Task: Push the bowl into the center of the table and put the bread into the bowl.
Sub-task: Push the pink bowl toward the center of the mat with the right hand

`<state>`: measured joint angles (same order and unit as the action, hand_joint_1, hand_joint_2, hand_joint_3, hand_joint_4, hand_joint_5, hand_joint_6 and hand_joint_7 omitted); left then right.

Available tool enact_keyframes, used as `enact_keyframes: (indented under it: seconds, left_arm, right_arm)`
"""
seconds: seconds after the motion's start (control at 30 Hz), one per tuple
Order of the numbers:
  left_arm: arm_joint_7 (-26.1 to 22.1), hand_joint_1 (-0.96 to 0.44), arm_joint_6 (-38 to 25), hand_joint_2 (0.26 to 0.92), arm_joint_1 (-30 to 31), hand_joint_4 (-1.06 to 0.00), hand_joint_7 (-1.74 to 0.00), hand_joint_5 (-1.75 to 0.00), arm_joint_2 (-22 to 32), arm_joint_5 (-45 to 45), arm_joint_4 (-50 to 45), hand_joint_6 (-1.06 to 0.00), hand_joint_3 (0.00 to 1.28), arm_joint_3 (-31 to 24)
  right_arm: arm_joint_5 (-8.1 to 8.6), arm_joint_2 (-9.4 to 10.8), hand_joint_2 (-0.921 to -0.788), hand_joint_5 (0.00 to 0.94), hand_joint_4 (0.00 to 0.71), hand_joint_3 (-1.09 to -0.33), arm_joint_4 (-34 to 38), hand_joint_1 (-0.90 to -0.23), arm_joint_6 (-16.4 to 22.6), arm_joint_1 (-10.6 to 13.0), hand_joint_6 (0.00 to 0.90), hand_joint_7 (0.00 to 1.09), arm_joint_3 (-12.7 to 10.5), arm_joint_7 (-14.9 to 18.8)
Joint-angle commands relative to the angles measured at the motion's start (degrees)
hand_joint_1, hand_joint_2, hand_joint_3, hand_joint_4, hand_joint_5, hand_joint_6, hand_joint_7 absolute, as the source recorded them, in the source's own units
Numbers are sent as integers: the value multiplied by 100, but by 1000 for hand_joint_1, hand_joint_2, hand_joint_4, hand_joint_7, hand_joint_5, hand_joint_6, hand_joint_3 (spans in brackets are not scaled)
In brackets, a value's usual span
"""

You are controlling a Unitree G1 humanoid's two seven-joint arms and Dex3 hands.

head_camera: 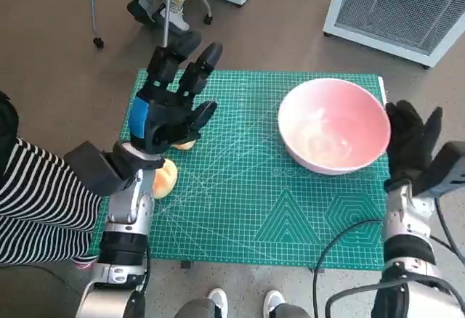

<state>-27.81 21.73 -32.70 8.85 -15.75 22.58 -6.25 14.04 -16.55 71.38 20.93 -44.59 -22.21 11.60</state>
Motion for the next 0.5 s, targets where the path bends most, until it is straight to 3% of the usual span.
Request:
enact_keyframes:
  seconds: [0.03,0.3,0.5]
  left_arm:
    - [-13,-227,96,894,43,-241,-689,-89,41,42,41,-10,301,-24]
    - [-7,-228,160,919,57,-258,-667,-54,34,53,73,-21,250,-24]
    - [0,-230,204,921,68,-262,-661,-49,38,65,99,-25,244,-27]
  right_arm:
    - [-209,123,-921,6,154,-843,97,-603,-55,13,150,217,198,99]
    - [-426,232,-921,4,157,-891,48,-591,47,-57,145,193,452,160]
    - [-497,331,-921,4,159,-913,22,-591,117,-88,141,182,602,203]
